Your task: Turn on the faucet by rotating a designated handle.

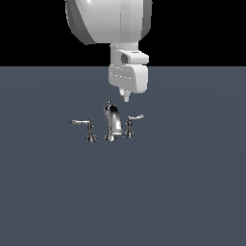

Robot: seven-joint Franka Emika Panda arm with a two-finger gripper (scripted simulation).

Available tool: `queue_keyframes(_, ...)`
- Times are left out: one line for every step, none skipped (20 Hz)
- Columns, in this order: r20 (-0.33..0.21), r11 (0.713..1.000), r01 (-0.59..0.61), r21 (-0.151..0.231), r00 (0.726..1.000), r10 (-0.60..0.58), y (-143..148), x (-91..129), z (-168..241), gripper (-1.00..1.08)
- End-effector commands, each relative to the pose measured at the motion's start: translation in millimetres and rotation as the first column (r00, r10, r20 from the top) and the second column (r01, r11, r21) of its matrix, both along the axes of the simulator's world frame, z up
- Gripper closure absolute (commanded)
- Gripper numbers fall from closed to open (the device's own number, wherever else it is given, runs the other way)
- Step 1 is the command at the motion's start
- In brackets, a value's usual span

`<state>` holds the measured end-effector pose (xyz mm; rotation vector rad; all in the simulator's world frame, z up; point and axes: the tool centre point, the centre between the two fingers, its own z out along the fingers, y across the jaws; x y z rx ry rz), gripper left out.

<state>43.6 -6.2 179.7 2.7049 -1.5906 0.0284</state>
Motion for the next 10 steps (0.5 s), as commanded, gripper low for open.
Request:
queue_keyframes(-0.002, 0.999, 0.054, 0.001, 0.999, -0.054, -8.6, 13.6, -16.7, 1.08)
queue_keyframes(-0.003, 0.997, 0.075, 0.002, 0.997, -0.075, -12.2, 18.9, -23.3, 1.08)
queue_keyframes(-0.004, 0.995, 0.095, 0.002, 0.995, -0.095, -15.8, 23.8, -29.6, 1.08)
queue_keyframes(-0.005, 0.993, 0.115, 0.003, 0.993, -0.115, -19.3, 28.5, -35.5, 1.08)
queue_keyframes(-0.006, 0.991, 0.133, 0.004, 0.991, -0.133, -22.7, 32.9, -41.2, 1.08)
queue_keyframes(-0.007, 0.989, 0.150, 0.004, 0.989, -0.150, -26.0, 37.0, -46.5, 1.08)
queue_keyframes(-0.007, 0.986, 0.167, 0.005, 0.986, -0.166, -29.1, 40.7, -51.5, 1.08)
queue_keyframes(-0.008, 0.983, 0.182, 0.005, 0.983, -0.182, -32.1, 44.3, -56.2, 1.08)
queue_keyframes(-0.009, 0.981, 0.196, 0.006, 0.981, -0.196, -35.0, 47.5, -60.5, 1.08)
queue_keyframes(-0.010, 0.978, 0.209, 0.007, 0.978, -0.209, -37.7, 50.5, -64.5, 1.08)
